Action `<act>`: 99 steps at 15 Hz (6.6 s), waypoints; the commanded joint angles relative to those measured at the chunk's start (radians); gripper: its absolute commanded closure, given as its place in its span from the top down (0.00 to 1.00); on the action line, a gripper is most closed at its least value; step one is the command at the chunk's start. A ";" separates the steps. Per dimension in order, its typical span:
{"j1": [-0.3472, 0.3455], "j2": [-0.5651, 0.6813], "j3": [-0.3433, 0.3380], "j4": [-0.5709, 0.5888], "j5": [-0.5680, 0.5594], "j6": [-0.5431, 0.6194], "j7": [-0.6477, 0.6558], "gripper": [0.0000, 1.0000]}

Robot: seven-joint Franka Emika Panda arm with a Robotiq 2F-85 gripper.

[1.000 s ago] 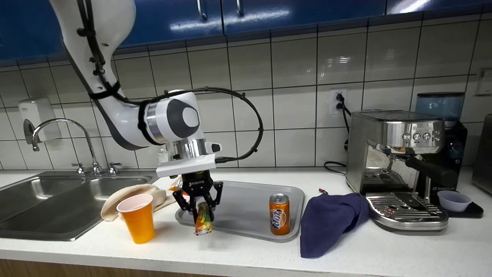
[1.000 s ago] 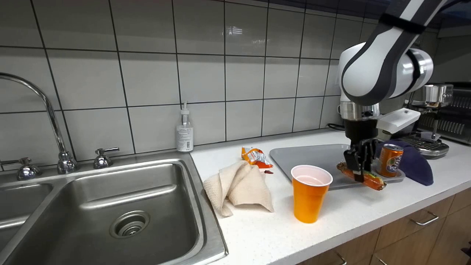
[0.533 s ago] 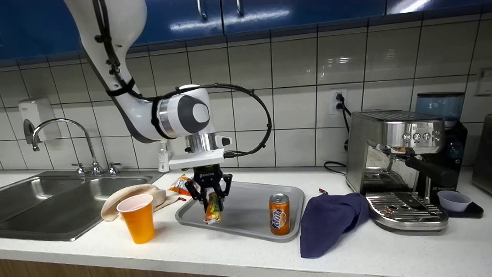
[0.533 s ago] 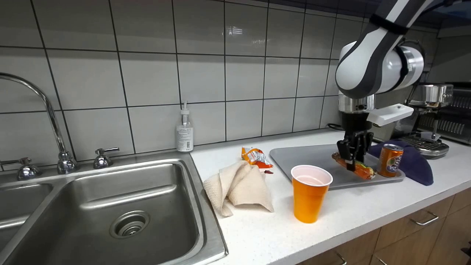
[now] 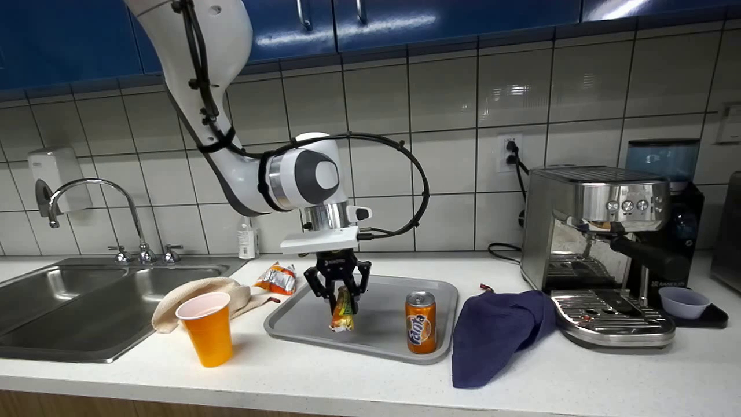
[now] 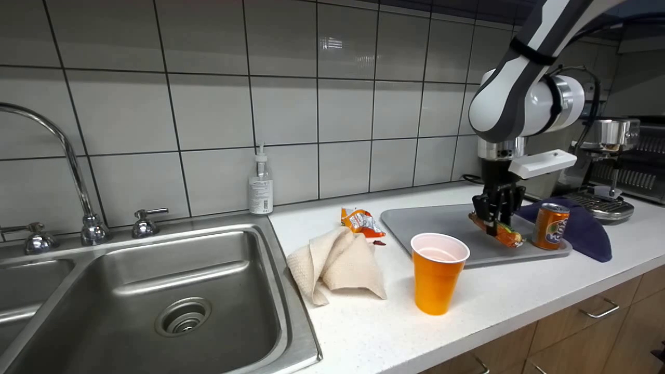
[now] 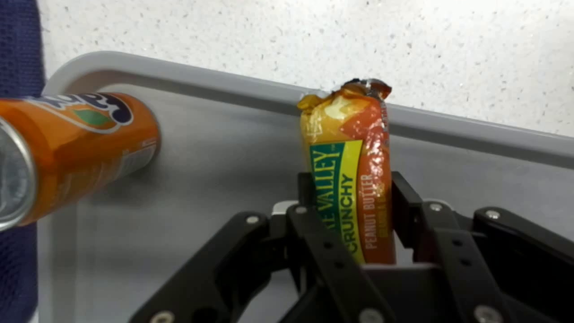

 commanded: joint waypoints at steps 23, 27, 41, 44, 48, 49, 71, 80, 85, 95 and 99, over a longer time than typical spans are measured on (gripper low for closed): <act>-0.012 0.157 -0.040 0.172 -0.016 -0.024 0.065 1.00; -0.009 0.140 -0.036 0.162 -0.013 -0.028 0.068 1.00; 0.014 0.047 0.009 0.123 0.007 -0.025 0.074 1.00; 0.023 0.020 0.023 0.101 0.011 -0.021 0.077 1.00; 0.038 -0.030 0.036 0.055 0.013 -0.013 0.088 1.00; 0.043 -0.044 0.039 0.042 0.012 -0.011 0.091 1.00; 0.114 -0.390 0.113 -0.297 0.060 0.007 0.121 1.00; 0.155 -0.474 0.145 -0.388 0.105 -0.001 0.087 1.00; 0.175 -0.483 0.152 -0.411 0.124 0.000 0.072 1.00; 0.193 -0.456 0.159 -0.416 0.127 0.005 0.039 1.00; 0.194 -0.444 0.160 -0.415 0.129 0.010 0.030 1.00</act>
